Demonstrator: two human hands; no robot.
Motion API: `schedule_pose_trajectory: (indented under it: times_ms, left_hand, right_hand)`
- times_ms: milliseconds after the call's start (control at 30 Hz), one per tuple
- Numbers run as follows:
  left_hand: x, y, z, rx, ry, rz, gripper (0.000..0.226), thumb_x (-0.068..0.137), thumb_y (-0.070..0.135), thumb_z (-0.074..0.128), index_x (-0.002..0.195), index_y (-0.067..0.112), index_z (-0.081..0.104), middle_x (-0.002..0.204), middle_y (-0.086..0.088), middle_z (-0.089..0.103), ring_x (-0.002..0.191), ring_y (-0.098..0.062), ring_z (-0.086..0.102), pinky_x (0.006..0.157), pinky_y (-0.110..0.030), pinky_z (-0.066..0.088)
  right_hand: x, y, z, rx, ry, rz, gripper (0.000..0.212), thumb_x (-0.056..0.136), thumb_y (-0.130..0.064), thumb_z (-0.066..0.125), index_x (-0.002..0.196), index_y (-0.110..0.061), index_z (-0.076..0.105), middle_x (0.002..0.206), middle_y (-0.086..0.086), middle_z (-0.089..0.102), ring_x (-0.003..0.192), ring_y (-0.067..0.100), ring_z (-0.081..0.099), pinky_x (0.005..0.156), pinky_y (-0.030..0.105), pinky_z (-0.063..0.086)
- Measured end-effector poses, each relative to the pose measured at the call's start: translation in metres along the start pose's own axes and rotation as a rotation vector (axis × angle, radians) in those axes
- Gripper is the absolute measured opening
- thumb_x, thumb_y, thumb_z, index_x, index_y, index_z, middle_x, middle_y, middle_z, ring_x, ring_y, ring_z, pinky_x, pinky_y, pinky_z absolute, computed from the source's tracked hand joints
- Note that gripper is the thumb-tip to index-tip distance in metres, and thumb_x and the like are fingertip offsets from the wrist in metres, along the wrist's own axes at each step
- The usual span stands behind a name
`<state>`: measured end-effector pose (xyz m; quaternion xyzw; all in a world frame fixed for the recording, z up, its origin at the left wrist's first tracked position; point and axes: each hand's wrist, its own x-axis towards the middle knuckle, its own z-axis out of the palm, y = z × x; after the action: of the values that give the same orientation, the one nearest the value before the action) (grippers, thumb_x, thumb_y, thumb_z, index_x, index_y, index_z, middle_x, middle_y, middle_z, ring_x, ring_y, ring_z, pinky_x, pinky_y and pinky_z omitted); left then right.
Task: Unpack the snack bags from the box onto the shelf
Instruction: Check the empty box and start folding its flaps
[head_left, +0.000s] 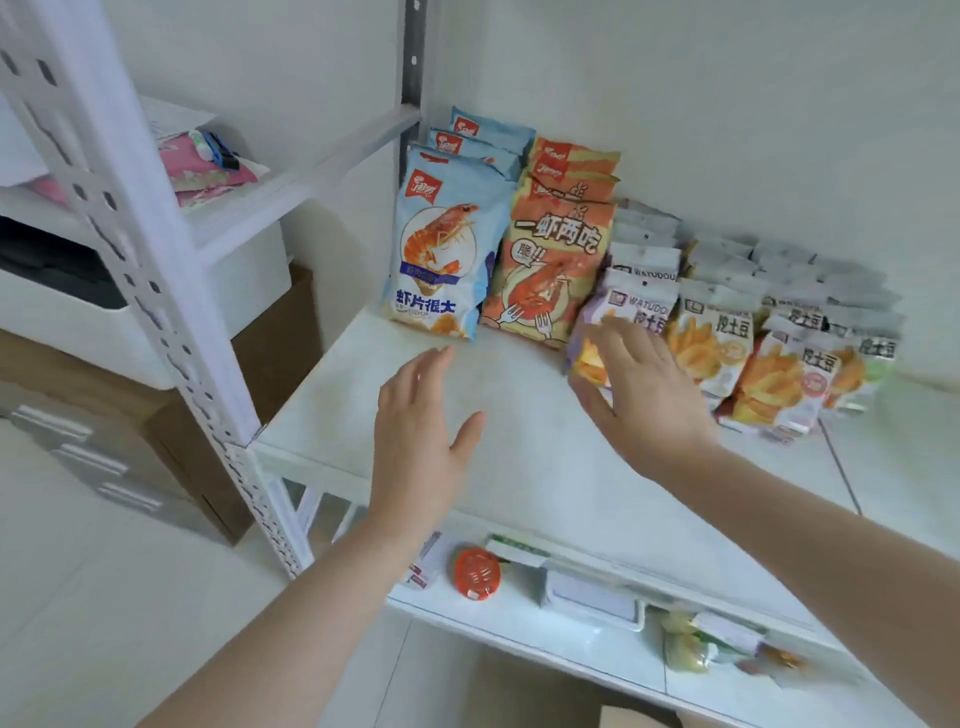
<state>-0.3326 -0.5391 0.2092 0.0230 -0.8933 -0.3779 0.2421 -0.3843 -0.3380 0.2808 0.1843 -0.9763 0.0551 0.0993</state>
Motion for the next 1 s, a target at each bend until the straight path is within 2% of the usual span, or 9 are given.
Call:
schedule_pose_trajectory:
  times_ms: [167, 267, 433, 567, 667, 800, 900, 1000]
  left_hand:
    - [-0.112, 0.084, 0.022, -0.08, -0.099, 0.026, 0.057, 0.086, 0.019, 0.066, 0.138, 0.014, 0.044, 0.136, -0.003, 0.049, 0.123, -0.021, 0.043, 0.102, -0.032, 0.036]
    - [-0.189, 0.137, 0.043, -0.177, -0.21, 0.009, 0.056, 0.087, 0.018, 0.066, 0.138, 0.016, 0.044, 0.134, 0.0, 0.049, 0.122, -0.021, 0.045, 0.099, -0.038, 0.043]
    - [-0.307, 0.206, 0.074, -0.261, -0.445, -0.051, 0.056, 0.088, 0.021, 0.065, 0.139, 0.02, 0.042, 0.134, 0.01, 0.047, 0.126, -0.012, 0.043, 0.101, -0.021, 0.031]
    - [-0.384, 0.225, 0.091, -0.271, -0.714, -0.109, 0.058, 0.089, 0.025, 0.064, 0.14, 0.03, 0.036, 0.139, 0.017, 0.042, 0.132, -0.008, 0.04, 0.109, -0.027, 0.033]
    - [-0.421, 0.227, 0.105, -0.252, -0.871, -0.147, 0.057, 0.09, 0.024, 0.063, 0.14, 0.023, 0.037, 0.137, 0.013, 0.041, 0.133, -0.013, 0.04, 0.105, -0.019, 0.029]
    - [-0.448, 0.22, 0.134, -0.182, -1.001, -0.194, 0.057, 0.09, 0.024, 0.063, 0.141, 0.013, 0.039, 0.141, -0.004, 0.046, 0.131, -0.021, 0.042, 0.107, -0.027, 0.031]
    - [-0.467, 0.213, 0.159, -0.131, -1.058, -0.224, 0.056, 0.091, 0.025, 0.062, 0.14, 0.012, 0.04, 0.14, -0.007, 0.047, 0.13, -0.024, 0.043, 0.109, -0.037, 0.034]
    - [-0.486, 0.211, 0.185, -0.113, -1.086, -0.294, 0.055, 0.091, 0.025, 0.061, 0.14, 0.009, 0.041, 0.138, -0.01, 0.048, 0.128, -0.024, 0.044, 0.107, -0.035, 0.035]
  right_hand:
    - [-0.17, 0.053, -0.02, 0.03, -0.052, 0.25, 0.055, 0.098, -0.042, 0.047, 0.148, -0.023, 0.037, 0.152, 0.005, 0.039, 0.141, 0.025, 0.033, 0.109, 0.04, 0.034]
    - [-0.272, 0.079, -0.027, 0.094, -0.083, 0.433, 0.056, 0.098, -0.042, 0.048, 0.149, -0.024, 0.035, 0.152, 0.003, 0.038, 0.142, 0.023, 0.031, 0.109, 0.038, 0.034]
    - [-0.419, 0.103, -0.029, 0.154, -0.092, 0.688, 0.054, 0.095, -0.043, 0.05, 0.144, -0.023, 0.042, 0.139, 0.005, 0.051, 0.13, 0.027, 0.045, 0.102, 0.038, 0.042]
    - [-0.509, 0.112, -0.027, 0.202, -0.152, 0.914, 0.057, 0.096, -0.043, 0.049, 0.148, -0.025, 0.034, 0.144, 0.0, 0.046, 0.134, 0.022, 0.041, 0.105, 0.031, 0.04]
    - [-0.556, 0.12, -0.019, 0.218, -0.158, 1.063, 0.056, 0.097, -0.045, 0.049, 0.148, -0.025, 0.034, 0.144, -0.002, 0.045, 0.135, 0.02, 0.039, 0.102, 0.029, 0.04]
    - [-0.602, 0.13, 0.0, 0.227, -0.215, 1.217, 0.058, 0.098, -0.044, 0.048, 0.149, -0.021, 0.033, 0.143, 0.004, 0.045, 0.134, 0.025, 0.04, 0.1, 0.035, 0.04]
    - [-0.631, 0.143, 0.024, 0.274, -0.268, 1.301, 0.058, 0.098, -0.045, 0.047, 0.149, -0.02, 0.033, 0.142, 0.008, 0.046, 0.133, 0.028, 0.04, 0.102, 0.037, 0.038]
    - [-0.656, 0.164, 0.048, 0.305, -0.315, 1.353, 0.058, 0.099, -0.046, 0.045, 0.149, -0.02, 0.032, 0.143, 0.01, 0.045, 0.133, 0.03, 0.039, 0.105, 0.039, 0.035]
